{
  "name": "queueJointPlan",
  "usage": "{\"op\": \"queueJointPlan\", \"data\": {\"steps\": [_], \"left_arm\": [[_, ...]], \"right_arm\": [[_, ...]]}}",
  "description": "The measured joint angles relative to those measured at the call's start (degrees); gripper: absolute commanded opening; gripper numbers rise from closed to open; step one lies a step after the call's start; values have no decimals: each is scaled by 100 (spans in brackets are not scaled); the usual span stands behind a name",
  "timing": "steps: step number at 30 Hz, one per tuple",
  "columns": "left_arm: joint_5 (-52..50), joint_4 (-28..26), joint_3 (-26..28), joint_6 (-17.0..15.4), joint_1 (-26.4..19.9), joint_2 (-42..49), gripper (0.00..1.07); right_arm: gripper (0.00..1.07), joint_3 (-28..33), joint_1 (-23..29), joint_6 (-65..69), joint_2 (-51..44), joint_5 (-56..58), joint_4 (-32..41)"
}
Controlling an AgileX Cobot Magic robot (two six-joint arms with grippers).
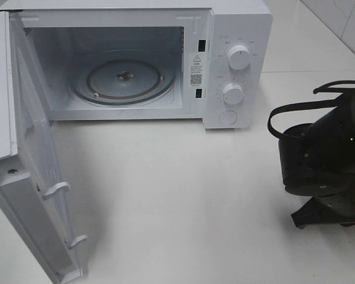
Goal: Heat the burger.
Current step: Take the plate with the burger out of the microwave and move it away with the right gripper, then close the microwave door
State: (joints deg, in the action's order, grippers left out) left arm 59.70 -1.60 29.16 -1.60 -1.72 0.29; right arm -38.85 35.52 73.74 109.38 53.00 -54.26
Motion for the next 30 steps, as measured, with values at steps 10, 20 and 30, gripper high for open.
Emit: {"op": "queueJointPlan", "data": {"steps": [10, 20, 30], "left_arm": [[0, 0, 0, 0, 0, 0, 102], [0, 0, 0, 0, 0, 0, 102], [0, 0, 0, 0, 0, 0, 102]], "right_arm": [[41, 0, 0, 126, 109, 34, -69], [57, 0, 0, -97, -407, -138, 246], [57, -17, 0, -1725, -2051, -894, 1421]]}}
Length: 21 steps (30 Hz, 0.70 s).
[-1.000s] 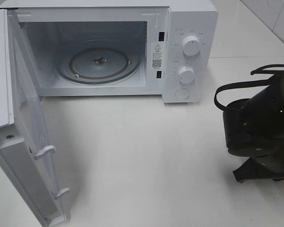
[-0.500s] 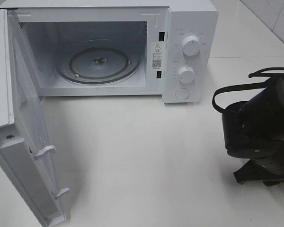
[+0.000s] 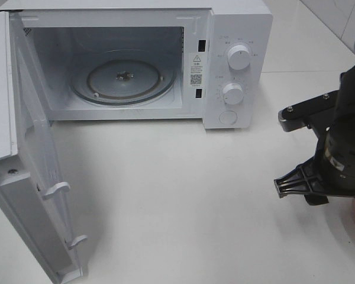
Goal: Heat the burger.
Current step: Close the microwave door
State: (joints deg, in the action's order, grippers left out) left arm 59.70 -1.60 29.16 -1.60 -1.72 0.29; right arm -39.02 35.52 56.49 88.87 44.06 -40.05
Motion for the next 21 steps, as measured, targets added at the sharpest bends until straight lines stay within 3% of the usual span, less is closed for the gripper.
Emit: {"op": "queueJointPlan", "data": {"steps": [6, 9, 11, 21], "left_arm": [[0, 0, 0, 0, 0, 0, 102], [0, 0, 0, 0, 0, 0, 102], [0, 0, 0, 0, 0, 0, 102], [0, 0, 0, 0, 0, 0, 102]], "right_arm": [[61, 0, 0, -1014, -796, -172, 584], [68, 0, 0, -1627, -1243, -252, 940], [78, 0, 0, -2469, -1822, -269, 1398], [76, 0, 0, -3764, -3071, 132, 2429]]}}
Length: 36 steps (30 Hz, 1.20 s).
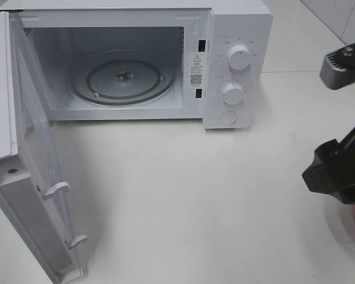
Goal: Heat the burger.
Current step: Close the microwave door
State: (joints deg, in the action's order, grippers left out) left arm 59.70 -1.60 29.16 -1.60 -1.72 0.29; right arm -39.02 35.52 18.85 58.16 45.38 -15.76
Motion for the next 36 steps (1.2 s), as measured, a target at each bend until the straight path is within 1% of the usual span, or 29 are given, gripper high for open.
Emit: {"op": "queueJointPlan", "data": {"steps": [1, 3, 4, 6, 8, 9, 12, 14, 16, 19, 20, 22, 25, 26, 27, 28, 29, 30, 31, 33, 34, 35, 36], "left_arm": [[0, 0, 0, 0, 0, 0, 102], [0, 0, 0, 0, 0, 0, 102], [0, 0, 0, 0, 0, 0, 102], [0, 0, 0, 0, 0, 0, 102], [0, 0, 0, 0, 0, 0, 102], [0, 0, 0, 0, 0, 0, 102], [0, 0, 0, 0, 0, 0, 102], [0, 0, 0, 0, 0, 0, 102], [0, 0, 0, 0, 0, 0, 102], [0, 0, 0, 0, 0, 0, 102], [0, 0, 0, 0, 0, 0, 102], [0, 0, 0, 0, 0, 0, 102], [0, 0, 0, 0, 0, 0, 102], [0, 0, 0, 0, 0, 0, 102], [0, 0, 0, 0, 0, 0, 102], [0, 0, 0, 0, 0, 0, 102], [0, 0, 0, 0, 0, 0, 102], [0, 0, 0, 0, 0, 0, 102], [0, 0, 0, 0, 0, 0, 102], [0, 0, 0, 0, 0, 0, 102], [0, 0, 0, 0, 0, 0, 102], [0, 0, 0, 0, 0, 0, 102], [0, 0, 0, 0, 0, 0, 102]], "right_arm": [[76, 0, 0, 0, 0, 0, 0], [76, 0, 0, -264, -527, 401, 103], [76, 0, 0, -264, -527, 401, 103], [76, 0, 0, -350, -917, 647, 120], [76, 0, 0, -372, -1014, 716, 120], [76, 0, 0, -407, -1232, 854, 132], [76, 0, 0, -413, -1346, 917, 132], [76, 17, 0, -413, -1748, 1117, 132], [76, 40, 0, -413, -1851, 1146, 132], [76, 269, 0, -430, -2280, 1175, 132], [76, 269, 0, -430, -2280, 1175, 132], [76, 493, -11, -435, -2733, 1203, 132], [76, 630, -92, -441, -2974, 1232, 155], [76, 682, -178, -453, -3088, 1272, 160], [76, 739, -424, -470, -3266, 1404, 166], [76, 739, -424, -470, -3266, 1404, 166], [76, 751, -573, -493, -3363, 1461, 172], [76, 751, -837, -544, -3558, 1518, 172], [76, 751, -837, -544, -3558, 1518, 172], [76, 751, -1186, -584, -3879, 1524, 178], [76, 751, -1186, -584, -3879, 1524, 178], [76, 785, -1392, -607, -4108, 1455, 178], [76, 819, -1490, -613, -4246, 1409, 195]]}}
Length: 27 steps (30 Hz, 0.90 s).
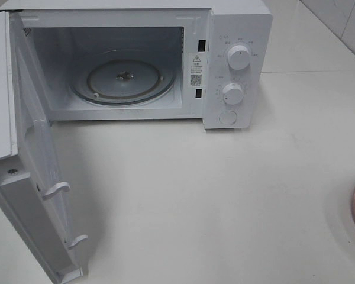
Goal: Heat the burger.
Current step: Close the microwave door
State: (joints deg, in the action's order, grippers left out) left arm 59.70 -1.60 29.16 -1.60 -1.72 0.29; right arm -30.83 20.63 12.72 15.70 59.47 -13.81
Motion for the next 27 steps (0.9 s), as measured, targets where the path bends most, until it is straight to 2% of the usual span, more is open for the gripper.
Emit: {"op": "queueJointPlan", "data": {"steps": [5, 17, 27], "left_arm": [[0, 0, 0, 0, 0, 0, 102], [0, 0, 0, 0, 0, 0, 102], [0, 0, 0, 0, 0, 0, 102]], "right_arm": [[76, 178, -430, -138, -602, -97, 172], [76, 189, -1186, -201, -1593, -115, 229], [76, 189, -1226, -201, -1599, -109, 252]]}}
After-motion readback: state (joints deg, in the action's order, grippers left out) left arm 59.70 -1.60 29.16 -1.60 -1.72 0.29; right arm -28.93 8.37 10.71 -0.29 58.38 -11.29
